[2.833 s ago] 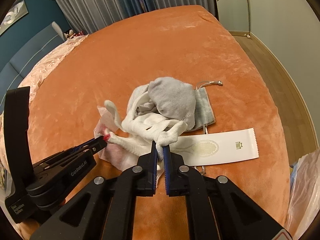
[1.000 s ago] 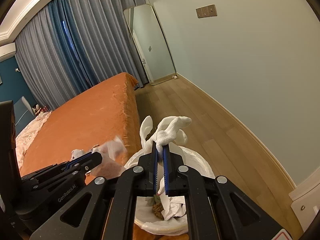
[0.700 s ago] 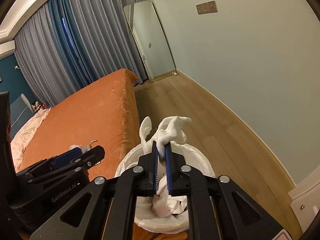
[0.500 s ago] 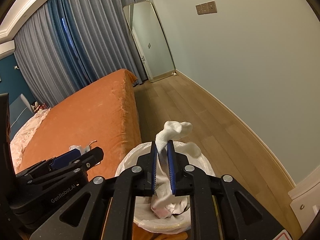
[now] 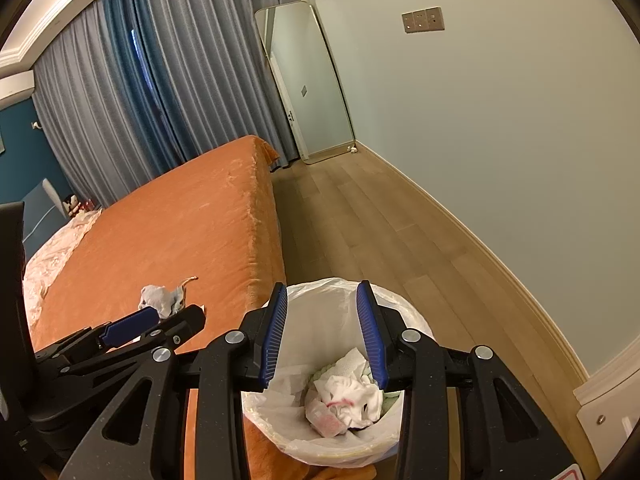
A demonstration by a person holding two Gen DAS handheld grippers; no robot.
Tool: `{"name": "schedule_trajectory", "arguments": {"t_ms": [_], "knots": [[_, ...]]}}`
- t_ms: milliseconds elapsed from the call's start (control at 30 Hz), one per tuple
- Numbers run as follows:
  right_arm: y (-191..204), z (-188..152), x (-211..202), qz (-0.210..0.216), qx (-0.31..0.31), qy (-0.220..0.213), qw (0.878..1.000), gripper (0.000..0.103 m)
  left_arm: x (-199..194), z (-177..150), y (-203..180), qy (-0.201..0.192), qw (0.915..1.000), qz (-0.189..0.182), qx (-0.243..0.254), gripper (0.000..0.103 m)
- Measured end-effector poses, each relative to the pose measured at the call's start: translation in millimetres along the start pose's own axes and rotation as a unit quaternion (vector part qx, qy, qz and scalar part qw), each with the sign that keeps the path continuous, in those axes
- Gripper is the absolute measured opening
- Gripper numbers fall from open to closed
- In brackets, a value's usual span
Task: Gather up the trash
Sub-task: 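Move both grippers back over the bed toward the remaining socks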
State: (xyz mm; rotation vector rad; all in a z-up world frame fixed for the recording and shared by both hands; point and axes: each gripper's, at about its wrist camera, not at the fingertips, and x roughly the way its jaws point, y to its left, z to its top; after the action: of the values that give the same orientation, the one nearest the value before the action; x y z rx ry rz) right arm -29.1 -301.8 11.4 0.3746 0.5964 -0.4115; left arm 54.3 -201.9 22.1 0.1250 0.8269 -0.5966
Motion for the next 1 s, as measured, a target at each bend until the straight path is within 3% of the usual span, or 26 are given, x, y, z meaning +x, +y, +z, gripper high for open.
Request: {"name": "schedule_trajectory", "arguments": {"t_ms": [567,700,1000], "knots": [[56,-7,22,0.027,-0.04,0.023,0.999,0.037,-2,-5,69,0.003,0.9984,0.033,-0.046,0.061],[70,-9,27,0.031,-0.049,0.025,0.998,0.045,-2,-7,88,0.005,0.9974,0.04,-0.06,0.063],[111,-21,44,0.048,-0.076,0.043,0.995,0.046,6,-15,138,0.019,0.9937,0.057,-0.095,0.064]]}}
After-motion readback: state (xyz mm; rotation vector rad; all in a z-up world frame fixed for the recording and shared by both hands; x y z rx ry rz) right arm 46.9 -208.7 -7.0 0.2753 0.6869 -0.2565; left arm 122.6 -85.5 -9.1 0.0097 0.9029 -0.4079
